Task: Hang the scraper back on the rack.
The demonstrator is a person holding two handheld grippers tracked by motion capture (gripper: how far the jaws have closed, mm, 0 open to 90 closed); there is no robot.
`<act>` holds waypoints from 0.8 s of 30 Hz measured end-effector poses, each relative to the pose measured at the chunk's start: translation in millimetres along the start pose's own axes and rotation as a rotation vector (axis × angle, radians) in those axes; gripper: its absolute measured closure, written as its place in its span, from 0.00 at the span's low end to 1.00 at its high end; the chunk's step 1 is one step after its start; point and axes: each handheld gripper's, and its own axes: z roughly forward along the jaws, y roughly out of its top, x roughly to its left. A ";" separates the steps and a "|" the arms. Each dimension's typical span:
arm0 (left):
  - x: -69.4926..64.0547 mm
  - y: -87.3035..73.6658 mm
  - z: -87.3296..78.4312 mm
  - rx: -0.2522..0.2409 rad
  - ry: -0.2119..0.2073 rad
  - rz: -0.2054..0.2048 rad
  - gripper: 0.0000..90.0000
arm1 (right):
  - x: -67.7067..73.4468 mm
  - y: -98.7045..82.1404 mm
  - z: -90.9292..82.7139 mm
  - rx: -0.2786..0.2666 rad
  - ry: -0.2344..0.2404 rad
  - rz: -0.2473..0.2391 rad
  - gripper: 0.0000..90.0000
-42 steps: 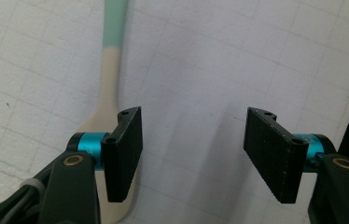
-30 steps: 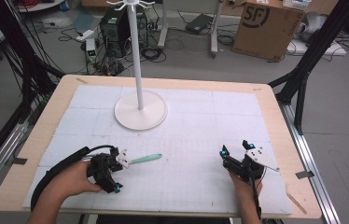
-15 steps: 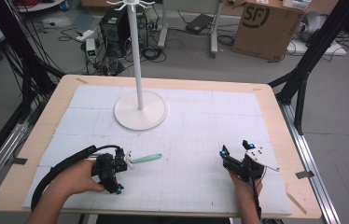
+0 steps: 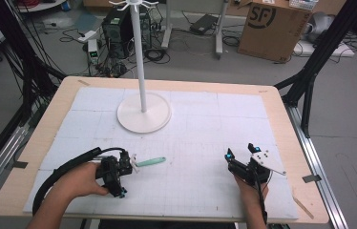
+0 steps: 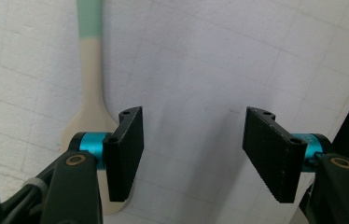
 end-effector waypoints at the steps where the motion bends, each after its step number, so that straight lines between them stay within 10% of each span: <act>1: -0.2 1.2 0.2 0.009 0.007 0.008 0.43 | 0.0 0.0 0.0 0.000 0.000 0.000 0.21; 24: 24.7 17.9 -8.0 0.034 -0.004 -0.007 0.44 | 0.3 0.1 -0.1 0.004 0.002 0.004 0.21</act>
